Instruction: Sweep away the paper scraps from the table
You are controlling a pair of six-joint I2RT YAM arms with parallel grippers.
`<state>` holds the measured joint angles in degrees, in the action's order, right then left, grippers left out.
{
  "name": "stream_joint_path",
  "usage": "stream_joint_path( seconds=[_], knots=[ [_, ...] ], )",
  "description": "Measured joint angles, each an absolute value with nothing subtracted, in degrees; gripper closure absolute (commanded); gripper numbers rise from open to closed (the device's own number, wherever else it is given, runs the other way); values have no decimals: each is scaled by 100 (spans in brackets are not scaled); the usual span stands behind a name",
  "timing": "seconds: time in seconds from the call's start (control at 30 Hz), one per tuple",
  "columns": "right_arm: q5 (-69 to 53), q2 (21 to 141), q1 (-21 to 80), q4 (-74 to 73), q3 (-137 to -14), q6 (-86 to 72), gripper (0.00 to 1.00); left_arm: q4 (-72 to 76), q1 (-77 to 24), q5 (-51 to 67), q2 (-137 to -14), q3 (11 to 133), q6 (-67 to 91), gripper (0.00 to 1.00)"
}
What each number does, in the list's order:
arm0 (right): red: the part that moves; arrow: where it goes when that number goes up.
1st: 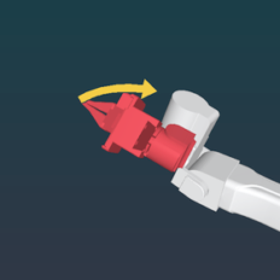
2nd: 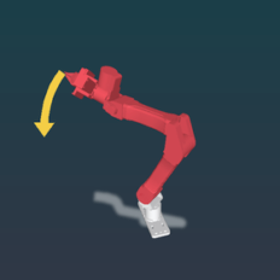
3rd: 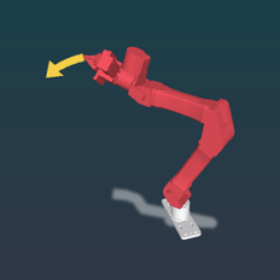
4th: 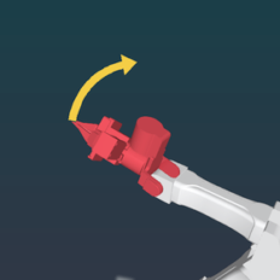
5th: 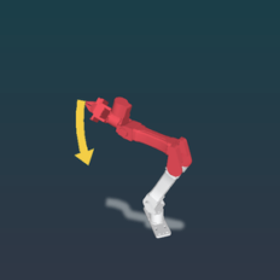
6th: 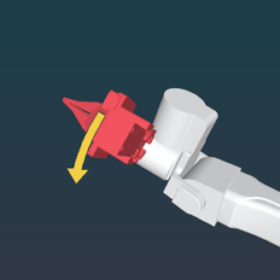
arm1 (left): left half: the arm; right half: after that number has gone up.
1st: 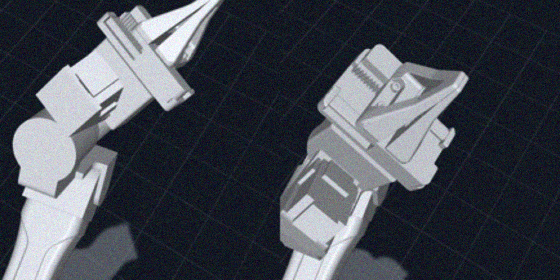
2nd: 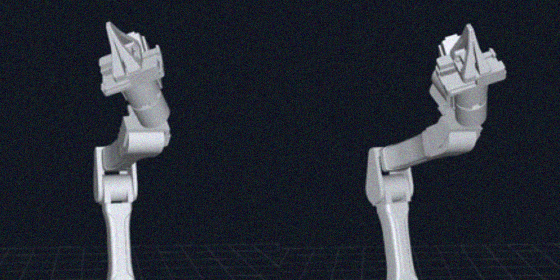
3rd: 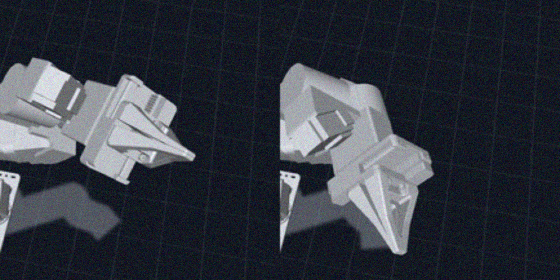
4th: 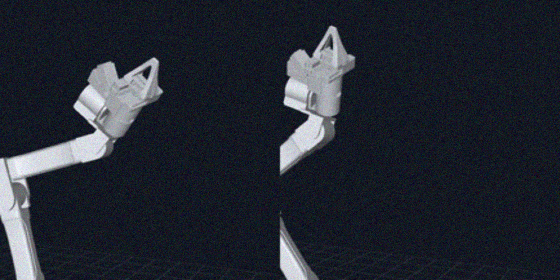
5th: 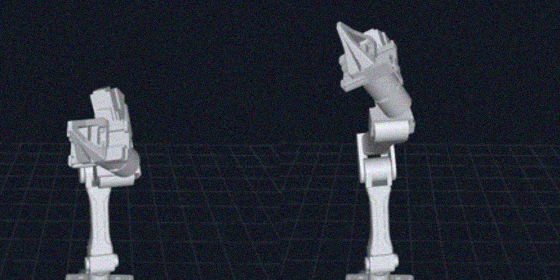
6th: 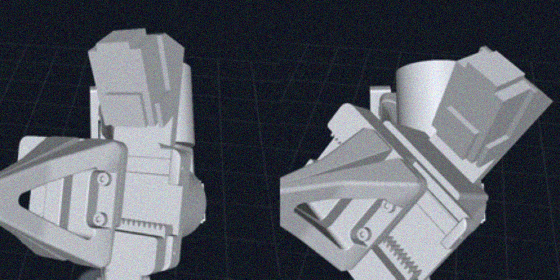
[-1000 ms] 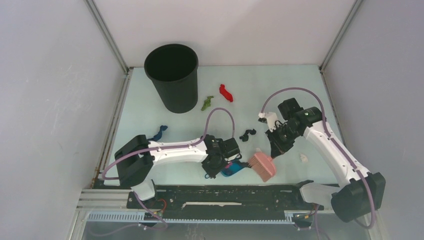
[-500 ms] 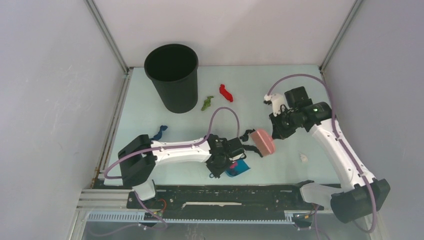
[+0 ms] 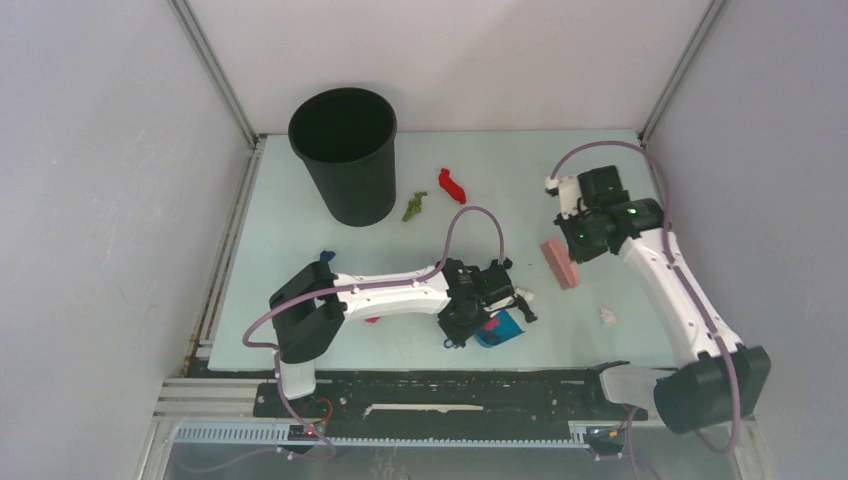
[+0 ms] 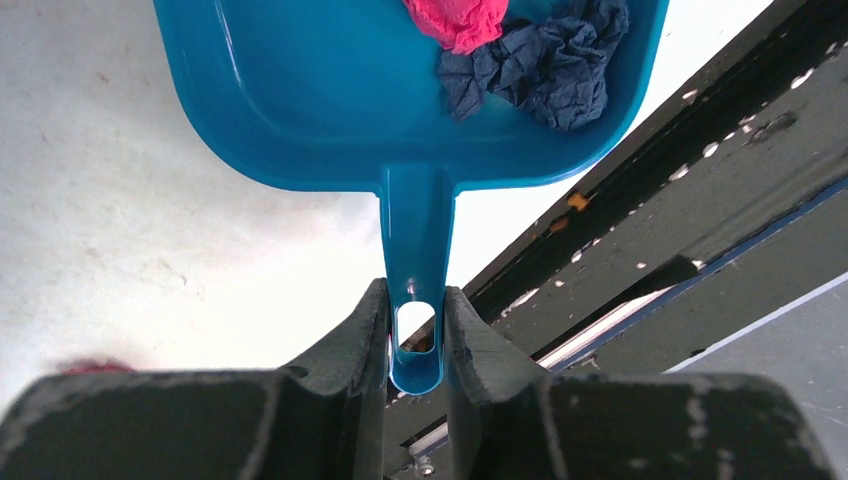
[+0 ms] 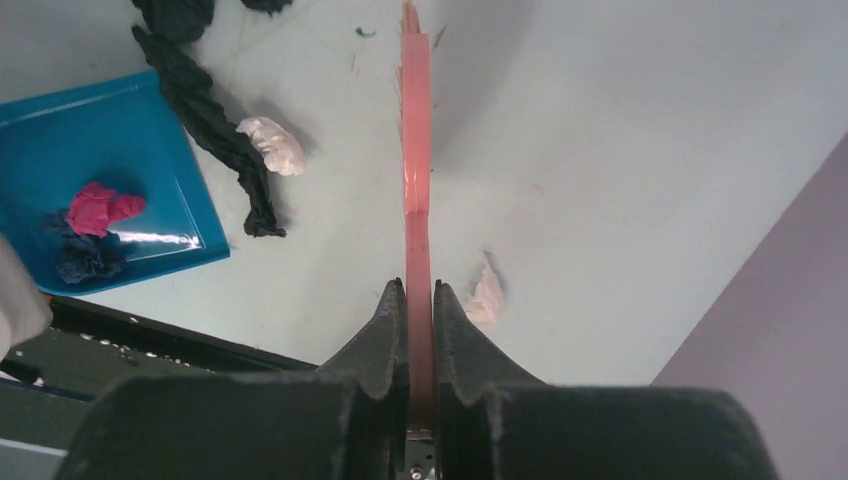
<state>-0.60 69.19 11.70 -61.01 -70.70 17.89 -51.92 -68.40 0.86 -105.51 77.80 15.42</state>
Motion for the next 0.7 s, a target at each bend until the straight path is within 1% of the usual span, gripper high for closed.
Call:
stream_joint_path(
  seconds=[0.13,0.3,0.57,0.7],
  knots=[
    [95,7384,1577,-6018,-6831,1662,100,-5201,-6840,165,-10783,8031,1496,100],
    [-528,7450,1881,-6141,-6785,1494,100,-5225,-6840,174,-11013,8265,1485,100],
    [-1699,7179,1643,-6525,-6803,1295,100,-5131,-6840,174,-11227,8427,1441,100],
    [-1833,7078,1441,-6692,-6860,1295,100,-5094,-6840,165,-11227,8427,1391,100]
  ],
)
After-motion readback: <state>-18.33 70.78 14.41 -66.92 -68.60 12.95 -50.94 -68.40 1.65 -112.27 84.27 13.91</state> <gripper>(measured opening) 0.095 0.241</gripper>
